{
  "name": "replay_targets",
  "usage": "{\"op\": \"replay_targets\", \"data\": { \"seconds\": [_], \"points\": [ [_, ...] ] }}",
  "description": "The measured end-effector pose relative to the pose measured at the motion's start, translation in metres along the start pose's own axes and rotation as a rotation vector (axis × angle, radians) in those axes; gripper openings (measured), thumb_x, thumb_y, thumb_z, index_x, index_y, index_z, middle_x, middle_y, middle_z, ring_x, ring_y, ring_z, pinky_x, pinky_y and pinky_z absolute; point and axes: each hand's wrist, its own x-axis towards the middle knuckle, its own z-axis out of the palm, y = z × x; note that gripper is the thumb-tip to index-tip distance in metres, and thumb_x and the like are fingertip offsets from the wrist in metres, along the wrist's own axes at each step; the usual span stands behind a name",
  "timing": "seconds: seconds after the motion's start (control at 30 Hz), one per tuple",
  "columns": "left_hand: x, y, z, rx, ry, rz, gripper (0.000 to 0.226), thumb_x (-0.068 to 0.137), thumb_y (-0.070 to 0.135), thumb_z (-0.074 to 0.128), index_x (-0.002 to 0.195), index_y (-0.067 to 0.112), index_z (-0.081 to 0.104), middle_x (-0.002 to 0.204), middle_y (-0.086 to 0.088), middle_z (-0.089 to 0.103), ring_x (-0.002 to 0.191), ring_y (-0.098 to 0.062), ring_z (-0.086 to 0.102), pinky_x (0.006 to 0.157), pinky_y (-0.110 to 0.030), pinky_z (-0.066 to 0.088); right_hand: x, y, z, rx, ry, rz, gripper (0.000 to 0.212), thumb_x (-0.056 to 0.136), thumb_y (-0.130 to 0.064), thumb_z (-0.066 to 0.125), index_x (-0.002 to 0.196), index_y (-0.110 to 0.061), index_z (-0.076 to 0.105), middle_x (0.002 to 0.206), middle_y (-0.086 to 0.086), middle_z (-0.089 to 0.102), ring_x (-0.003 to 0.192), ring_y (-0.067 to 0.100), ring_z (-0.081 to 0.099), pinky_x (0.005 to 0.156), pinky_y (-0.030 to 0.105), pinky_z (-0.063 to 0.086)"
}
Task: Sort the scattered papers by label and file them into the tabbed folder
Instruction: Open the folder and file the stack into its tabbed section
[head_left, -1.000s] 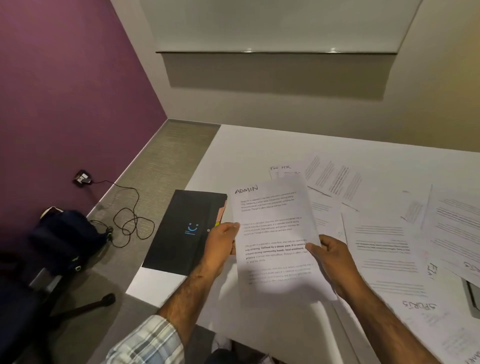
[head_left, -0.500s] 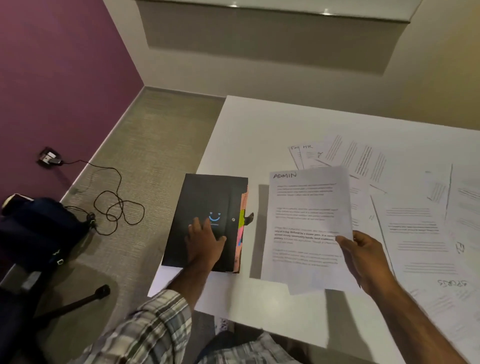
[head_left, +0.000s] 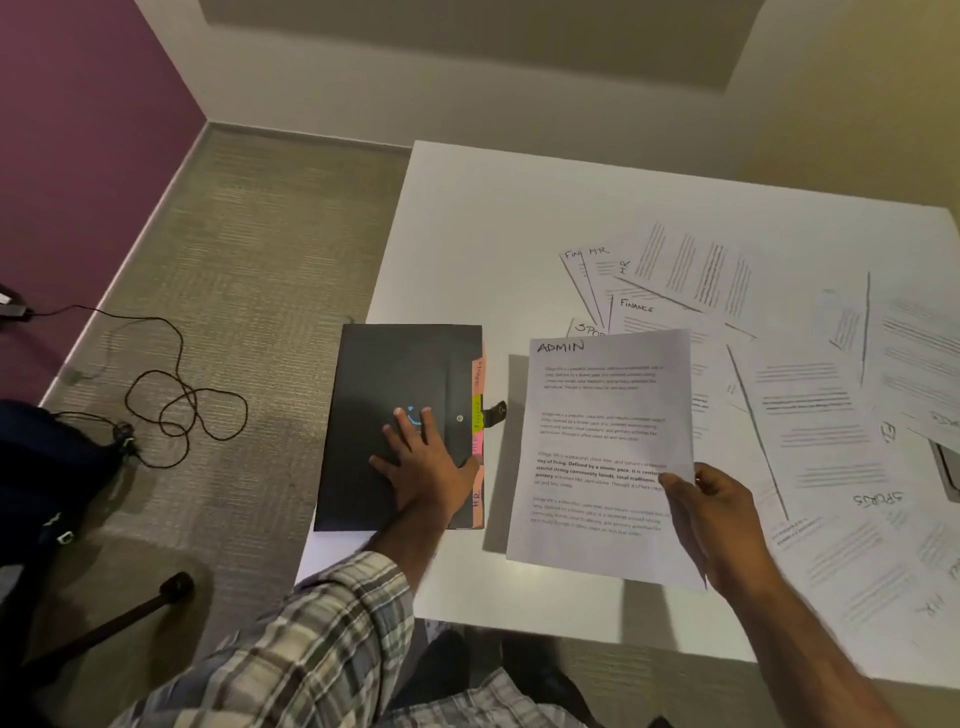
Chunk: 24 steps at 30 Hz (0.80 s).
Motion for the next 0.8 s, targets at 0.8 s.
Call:
{"op": "replay_targets", "data": {
  "seconds": [0.8],
  "points": [
    [0.037,0.046,-0.013,0.170,-0.079,0.149,0.050,0.098,0.028,0.055,0.143,0.010,0.042,0.163,-0.020,0.026,0.141,-0.054,0.033,0.098,-0.055,0.054,0.003,0.005,-0.017,0.086,0.027,0.031,0.017,0.095,0.004,0.061,0.109,0.011,0.066,0.112,0.023,0.074,0.107,0.036,0.072,0.103,0.049,0.051]
  ]
}}
